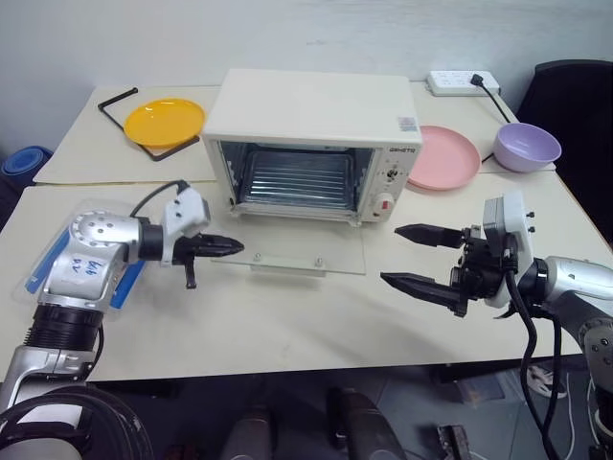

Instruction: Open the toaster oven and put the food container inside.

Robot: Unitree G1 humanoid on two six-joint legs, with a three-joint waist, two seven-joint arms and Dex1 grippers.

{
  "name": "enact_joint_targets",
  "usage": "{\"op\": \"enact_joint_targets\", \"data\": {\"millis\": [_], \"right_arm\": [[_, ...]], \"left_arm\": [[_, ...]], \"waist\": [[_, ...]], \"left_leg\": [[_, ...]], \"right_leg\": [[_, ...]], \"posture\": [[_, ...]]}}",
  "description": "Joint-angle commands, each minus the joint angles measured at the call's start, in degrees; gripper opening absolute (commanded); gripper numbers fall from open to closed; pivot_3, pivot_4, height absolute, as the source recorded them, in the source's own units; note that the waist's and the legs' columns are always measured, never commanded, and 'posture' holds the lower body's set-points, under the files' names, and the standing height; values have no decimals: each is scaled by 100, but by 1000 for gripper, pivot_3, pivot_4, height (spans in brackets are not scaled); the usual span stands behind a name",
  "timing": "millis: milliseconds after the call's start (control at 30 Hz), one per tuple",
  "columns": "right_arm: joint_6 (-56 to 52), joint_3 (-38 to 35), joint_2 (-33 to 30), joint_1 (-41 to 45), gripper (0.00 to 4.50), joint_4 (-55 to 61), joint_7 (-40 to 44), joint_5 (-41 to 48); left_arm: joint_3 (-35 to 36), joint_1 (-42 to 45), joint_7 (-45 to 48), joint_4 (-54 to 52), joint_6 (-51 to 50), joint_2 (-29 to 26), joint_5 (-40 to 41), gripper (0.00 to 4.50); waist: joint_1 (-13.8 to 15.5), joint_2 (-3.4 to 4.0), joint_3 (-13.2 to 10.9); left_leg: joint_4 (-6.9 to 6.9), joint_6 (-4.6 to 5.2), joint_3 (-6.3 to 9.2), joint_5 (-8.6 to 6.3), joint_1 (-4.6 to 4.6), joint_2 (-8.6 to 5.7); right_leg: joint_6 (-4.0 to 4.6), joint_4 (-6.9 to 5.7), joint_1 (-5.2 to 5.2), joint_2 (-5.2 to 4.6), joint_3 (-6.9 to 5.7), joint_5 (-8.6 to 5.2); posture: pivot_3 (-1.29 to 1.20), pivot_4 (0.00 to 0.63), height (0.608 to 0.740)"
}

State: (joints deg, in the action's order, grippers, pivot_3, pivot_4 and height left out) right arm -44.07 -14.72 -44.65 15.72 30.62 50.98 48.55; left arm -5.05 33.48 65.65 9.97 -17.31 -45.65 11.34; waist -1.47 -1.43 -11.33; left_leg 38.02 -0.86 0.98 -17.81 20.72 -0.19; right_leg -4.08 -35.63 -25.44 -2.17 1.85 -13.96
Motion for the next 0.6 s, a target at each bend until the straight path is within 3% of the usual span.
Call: {"op": "enact_joint_targets", "data": {"millis": [33, 267, 433, 533, 567, 600], "right_arm": [[69, 62, -63, 191, 4500, 2, 27, 87], [197, 391, 8, 755, 4500, -336, 207, -11], [201, 629, 69, 1234, 4500, -650, 443, 57], [261, 843, 101, 1400, 4500, -868, 719, -3], [353, 1004, 158, 1535, 4500, -1069, 837, -134], [423, 1110, 194, 1625, 4500, -1211, 921, -229]], "left_arm": [[6, 11, -284, -97, 95, 69, -202, 23], [546, -624, -538, -950, -502, -92, 142, 23], [2373, -1446, -1400, -2530, -2295, -68, 1327, 1145], [3632, -1792, -2383, -3699, -3621, 381, 2162, 1986], [4042, -1970, -2956, -4229, -4085, 825, 2217, 1986], [4304, -2081, -3387, -4602, -4428, 1129, 2276, 2376]], "waist": [[1, 0, 0], [-38, -1, 0], [-21, -7, -3], [-14, -7, -4], [15, -10, -2], [39, -9, -1]], "left_leg": [[0, 3, 0, -2, 2, -2], [2, 18, -12, -10, 11, -5], [1, 18, -4, -11, 12, 7], [2, 18, 1, -11, 14, 6], [2, 18, 0, -11, 13, 5], [4, 18, 4, -11, 13, -3]], "right_leg": [[-3, 1, 0, 0, 1, 2], [-18, 14, -4, -27, 6, 10], [-11, 8, -11, -23, 6, 8], [-11, 9, -11, -27, 3, 8], [-11, 9, -10, -29, 4, 8], [-13, 12, -4, -33, 0, 9]], "posture": [[0, 150, 740], [0, 150, 740], [0, 150, 740], [0, 150, 740], [0, 150, 740], [0, 150, 740]]}}
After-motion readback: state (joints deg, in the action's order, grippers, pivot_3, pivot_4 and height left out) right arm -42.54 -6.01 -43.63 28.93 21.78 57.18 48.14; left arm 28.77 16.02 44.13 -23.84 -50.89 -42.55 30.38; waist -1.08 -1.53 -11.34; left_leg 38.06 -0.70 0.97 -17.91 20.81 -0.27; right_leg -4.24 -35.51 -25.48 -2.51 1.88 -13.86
